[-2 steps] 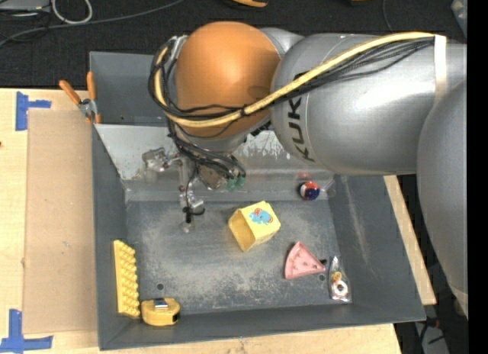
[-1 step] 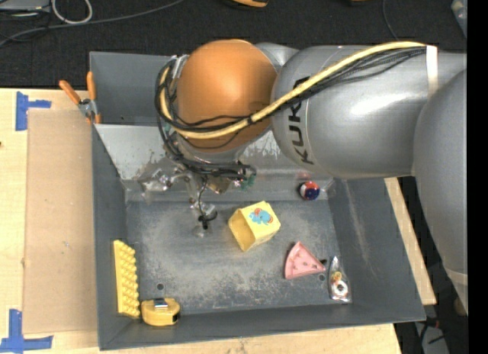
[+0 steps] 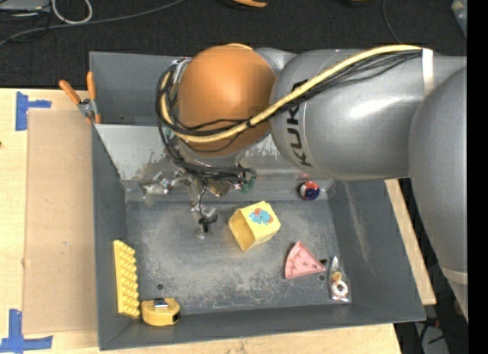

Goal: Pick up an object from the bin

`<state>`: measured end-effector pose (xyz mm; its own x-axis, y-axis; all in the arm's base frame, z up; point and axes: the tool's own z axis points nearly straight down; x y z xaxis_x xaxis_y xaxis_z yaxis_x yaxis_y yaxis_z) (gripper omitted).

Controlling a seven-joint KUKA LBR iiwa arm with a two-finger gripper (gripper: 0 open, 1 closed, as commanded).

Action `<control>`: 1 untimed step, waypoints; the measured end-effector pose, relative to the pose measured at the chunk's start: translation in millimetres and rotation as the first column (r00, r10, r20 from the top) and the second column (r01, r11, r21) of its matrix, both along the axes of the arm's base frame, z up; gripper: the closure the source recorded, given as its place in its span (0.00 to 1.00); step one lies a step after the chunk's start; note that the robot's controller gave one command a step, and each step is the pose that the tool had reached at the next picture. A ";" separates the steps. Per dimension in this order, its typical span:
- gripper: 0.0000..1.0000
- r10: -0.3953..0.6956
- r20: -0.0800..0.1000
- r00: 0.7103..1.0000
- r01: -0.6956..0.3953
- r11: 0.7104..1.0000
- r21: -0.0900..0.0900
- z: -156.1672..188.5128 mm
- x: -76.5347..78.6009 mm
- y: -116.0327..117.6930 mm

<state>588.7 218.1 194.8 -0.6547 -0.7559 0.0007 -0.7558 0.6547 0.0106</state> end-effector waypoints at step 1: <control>0.00 0.097 -0.010 0.995 -0.097 0.995 0.000 14.8 6.3 -13.3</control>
Offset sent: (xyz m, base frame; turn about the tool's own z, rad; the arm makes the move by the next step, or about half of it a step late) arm -0.0393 0.0006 0.0352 -0.2246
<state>595.0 204.8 209.6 -0.5783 -0.8158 0.0071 -0.8156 0.5783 0.0186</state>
